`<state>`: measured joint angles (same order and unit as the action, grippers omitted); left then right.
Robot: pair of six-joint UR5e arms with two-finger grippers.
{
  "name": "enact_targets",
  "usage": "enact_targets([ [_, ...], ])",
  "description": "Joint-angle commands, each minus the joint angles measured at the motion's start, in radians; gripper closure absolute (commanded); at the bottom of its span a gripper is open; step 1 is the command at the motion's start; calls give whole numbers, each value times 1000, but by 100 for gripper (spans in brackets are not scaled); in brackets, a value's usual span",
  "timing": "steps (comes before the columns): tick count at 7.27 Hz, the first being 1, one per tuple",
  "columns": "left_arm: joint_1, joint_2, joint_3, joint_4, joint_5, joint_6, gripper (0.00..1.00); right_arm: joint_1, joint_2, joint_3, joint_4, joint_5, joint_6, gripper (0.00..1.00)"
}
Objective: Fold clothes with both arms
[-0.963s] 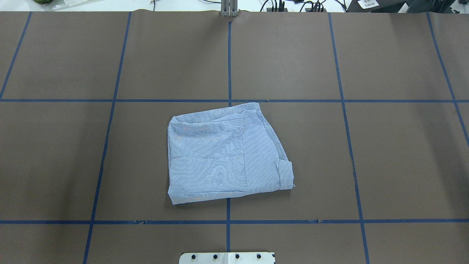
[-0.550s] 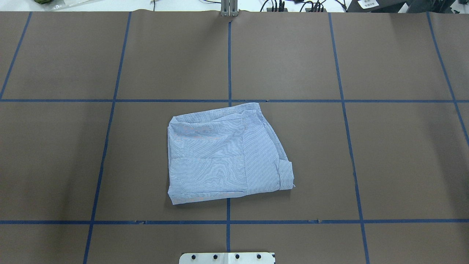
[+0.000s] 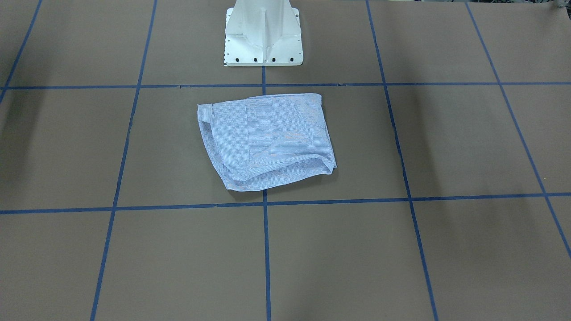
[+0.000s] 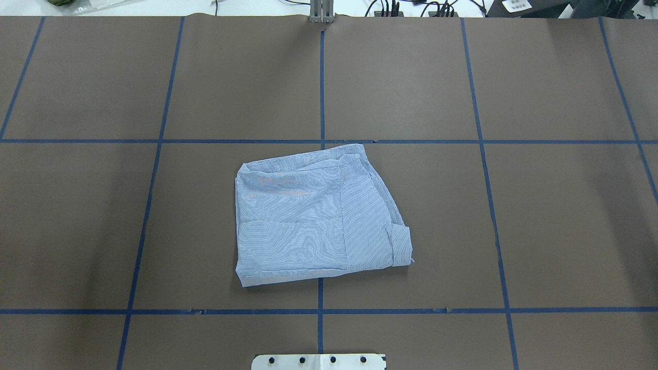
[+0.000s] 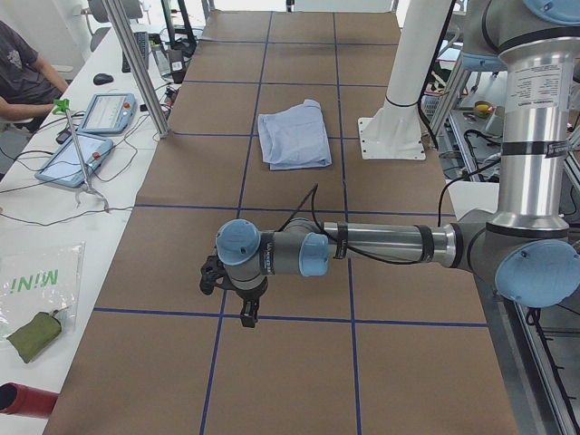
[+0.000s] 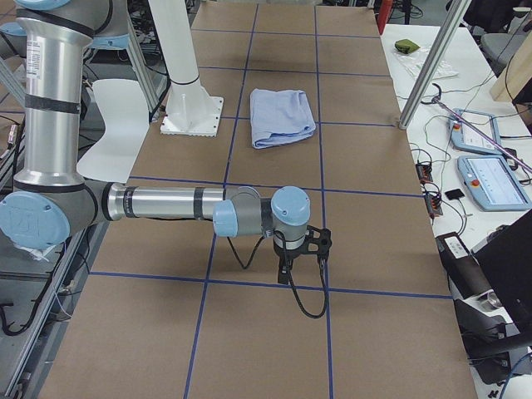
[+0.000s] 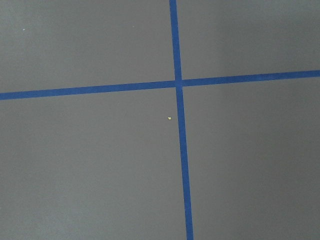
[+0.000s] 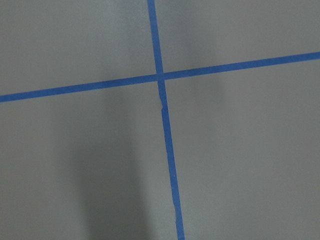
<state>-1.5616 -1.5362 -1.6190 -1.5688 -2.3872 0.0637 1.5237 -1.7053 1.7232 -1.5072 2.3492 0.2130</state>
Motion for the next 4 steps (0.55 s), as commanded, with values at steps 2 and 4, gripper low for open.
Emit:
enact_targets([
  [2, 0, 2, 1, -1, -1, 2, 0, 27, -10, 18, -121, 13, -215, 0],
  [4, 0, 1, 2, -1, -1, -1, 0, 35, -11, 27, -143, 50, -209, 0],
])
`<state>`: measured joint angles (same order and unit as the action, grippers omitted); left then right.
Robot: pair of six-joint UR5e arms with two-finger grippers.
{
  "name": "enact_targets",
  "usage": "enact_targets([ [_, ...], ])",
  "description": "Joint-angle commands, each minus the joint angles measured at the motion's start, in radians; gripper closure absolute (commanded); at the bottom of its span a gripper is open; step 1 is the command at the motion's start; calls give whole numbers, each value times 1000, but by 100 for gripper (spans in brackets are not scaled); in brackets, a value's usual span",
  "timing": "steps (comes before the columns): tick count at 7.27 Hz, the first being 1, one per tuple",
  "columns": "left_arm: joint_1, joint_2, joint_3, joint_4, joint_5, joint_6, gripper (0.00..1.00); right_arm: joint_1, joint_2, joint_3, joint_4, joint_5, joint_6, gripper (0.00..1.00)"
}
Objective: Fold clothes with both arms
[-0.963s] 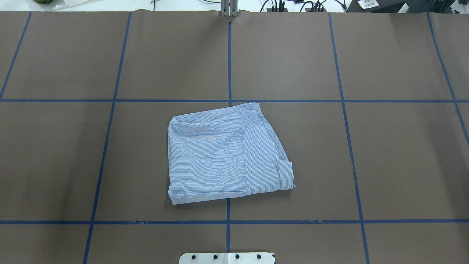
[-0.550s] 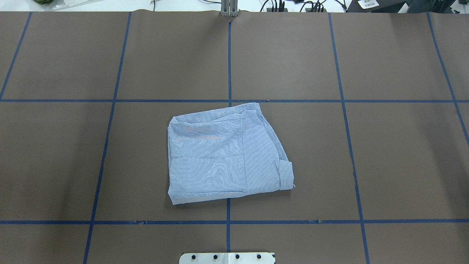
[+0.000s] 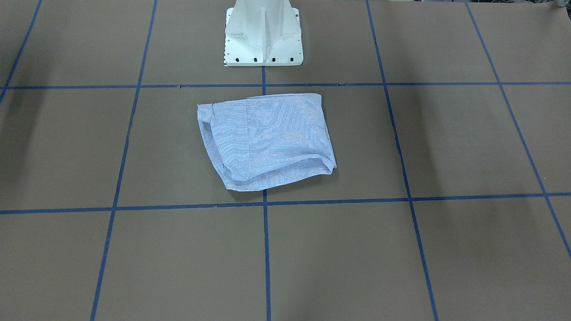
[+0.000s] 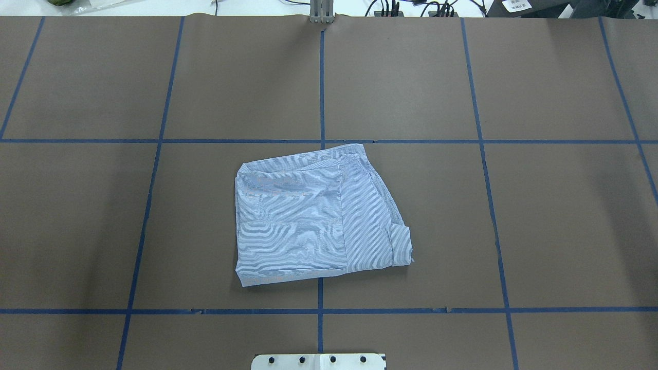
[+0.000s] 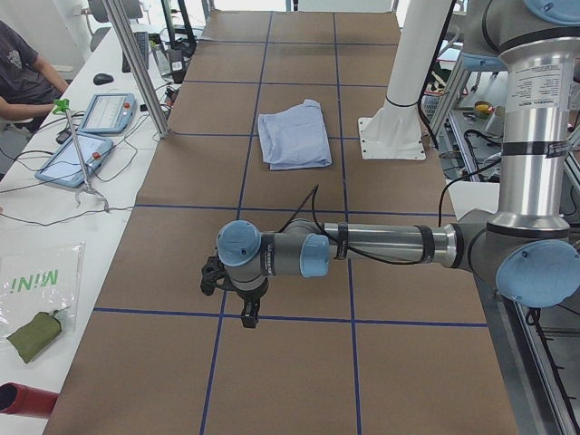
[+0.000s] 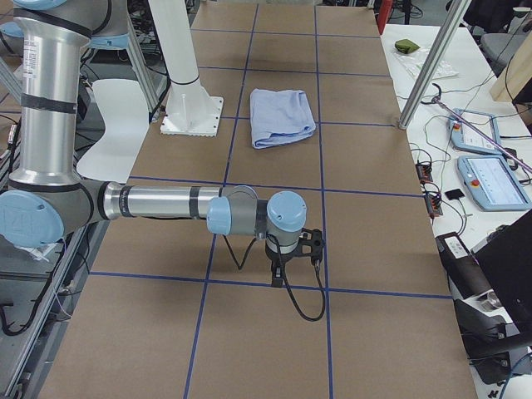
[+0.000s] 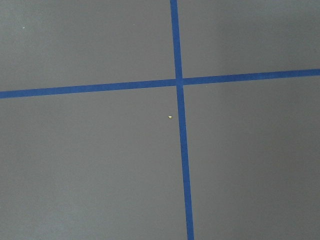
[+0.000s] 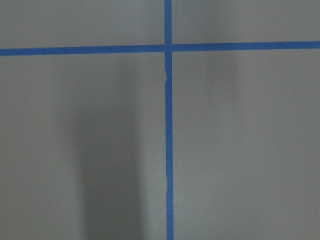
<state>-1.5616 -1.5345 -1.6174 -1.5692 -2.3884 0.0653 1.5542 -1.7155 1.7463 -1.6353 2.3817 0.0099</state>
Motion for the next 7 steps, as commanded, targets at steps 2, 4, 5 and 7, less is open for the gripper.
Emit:
enact_targets([
  [2, 0, -1, 1, 0, 0, -2, 0, 4, 5, -1, -14, 14, -4, 0],
  [4, 2, -3, 1, 2, 0, -2, 0, 3, 11, -14, -9, 10, -2, 0],
  [5, 2, -3, 1, 2, 0, -2, 0, 1, 11, -33, -5, 10, -1, 0],
  [7, 2, -3, -1, 2, 0, -2, 0, 1, 28, -63, -3, 8, -1, 0],
])
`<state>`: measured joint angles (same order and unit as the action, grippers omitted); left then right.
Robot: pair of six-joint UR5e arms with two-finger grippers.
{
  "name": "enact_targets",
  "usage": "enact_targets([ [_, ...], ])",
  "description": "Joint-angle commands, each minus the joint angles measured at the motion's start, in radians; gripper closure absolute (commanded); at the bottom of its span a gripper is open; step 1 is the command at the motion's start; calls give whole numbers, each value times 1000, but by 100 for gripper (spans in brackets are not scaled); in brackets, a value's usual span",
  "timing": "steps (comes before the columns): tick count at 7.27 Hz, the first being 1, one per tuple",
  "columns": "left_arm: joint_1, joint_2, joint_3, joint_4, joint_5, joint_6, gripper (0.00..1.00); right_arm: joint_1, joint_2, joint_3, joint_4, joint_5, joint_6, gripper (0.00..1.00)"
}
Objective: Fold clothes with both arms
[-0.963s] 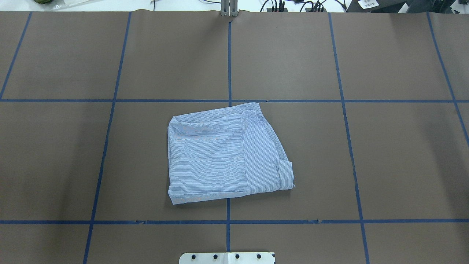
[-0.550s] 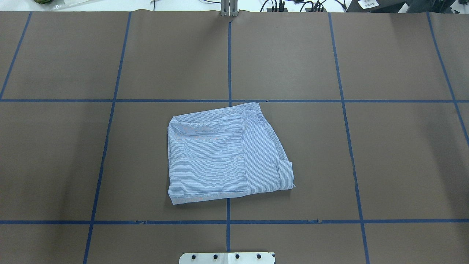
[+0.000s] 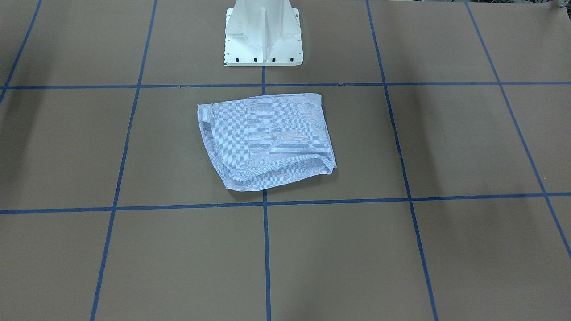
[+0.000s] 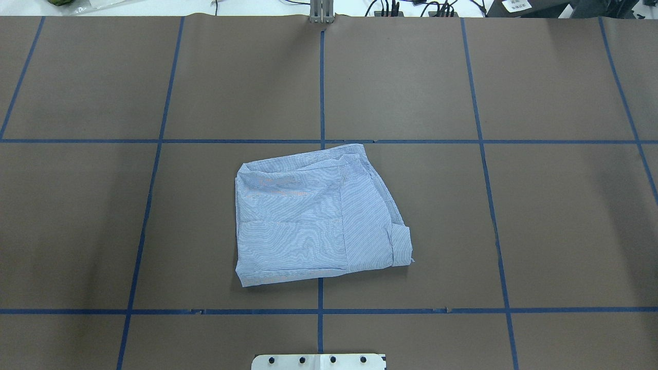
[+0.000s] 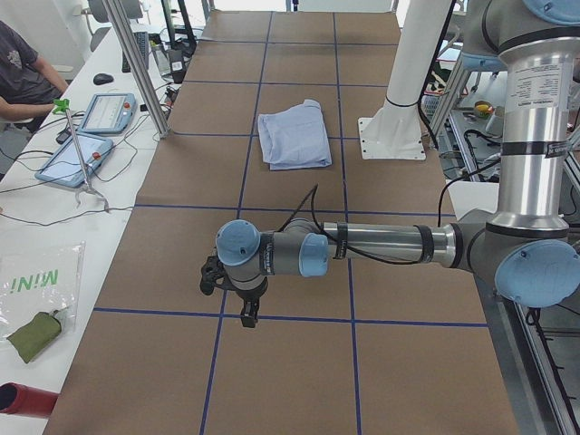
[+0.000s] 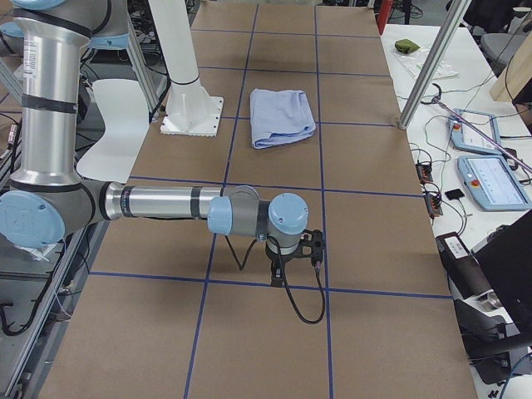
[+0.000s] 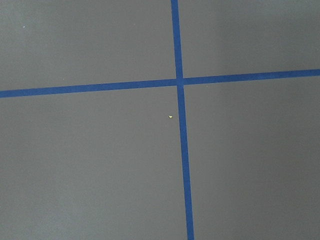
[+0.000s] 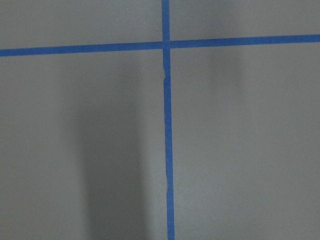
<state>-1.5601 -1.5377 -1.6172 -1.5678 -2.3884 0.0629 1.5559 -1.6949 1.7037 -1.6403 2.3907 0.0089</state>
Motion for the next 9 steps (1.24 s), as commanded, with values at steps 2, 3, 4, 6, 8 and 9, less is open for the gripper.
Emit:
enact_targets([
  [2, 0, 1, -1, -1, 0, 0, 0, 0, 21, -22, 7, -5, -4, 0],
  [3, 0, 1, -1, 0, 0, 0, 0, 1, 21, -21, 7, -5, -3, 0],
  [4, 0, -1, -1, 0, 0, 0, 0, 1, 23, -18, 7, -5, -1, 0],
  [6, 0, -1, -3, 0, 0, 0, 0, 1, 24, -10, 7, -5, -1, 0],
  [8, 0, -1, -1, -2, 0, 0, 0, 1, 26, -12, 7, -5, 0, 0],
  [9, 0, -1, -1, -2, 0, 0, 0, 1, 26, -12, 7, -5, -1, 0],
])
